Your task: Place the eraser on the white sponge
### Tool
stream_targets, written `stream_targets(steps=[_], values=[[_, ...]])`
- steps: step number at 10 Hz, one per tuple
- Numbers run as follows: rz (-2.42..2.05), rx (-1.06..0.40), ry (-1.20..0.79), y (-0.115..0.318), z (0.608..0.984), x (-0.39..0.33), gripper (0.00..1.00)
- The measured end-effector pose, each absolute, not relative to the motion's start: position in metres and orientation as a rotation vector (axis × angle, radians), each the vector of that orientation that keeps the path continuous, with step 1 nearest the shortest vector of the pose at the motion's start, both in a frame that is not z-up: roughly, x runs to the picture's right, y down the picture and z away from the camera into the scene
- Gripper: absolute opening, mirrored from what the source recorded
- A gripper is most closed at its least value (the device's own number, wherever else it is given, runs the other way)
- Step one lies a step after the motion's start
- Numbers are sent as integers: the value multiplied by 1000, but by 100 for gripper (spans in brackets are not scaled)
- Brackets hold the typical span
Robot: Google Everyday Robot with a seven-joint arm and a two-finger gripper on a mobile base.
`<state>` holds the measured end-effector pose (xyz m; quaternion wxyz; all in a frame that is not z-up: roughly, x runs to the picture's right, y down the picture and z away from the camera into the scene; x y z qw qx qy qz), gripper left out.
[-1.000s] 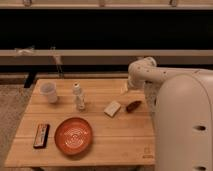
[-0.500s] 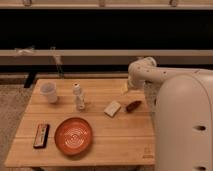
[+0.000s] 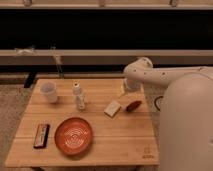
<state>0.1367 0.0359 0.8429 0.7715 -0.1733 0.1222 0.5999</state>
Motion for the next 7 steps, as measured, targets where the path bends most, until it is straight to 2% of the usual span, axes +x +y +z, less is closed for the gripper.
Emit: stream_targets(steps=[7], values=[[1160,-433,179,109,724,38,80]])
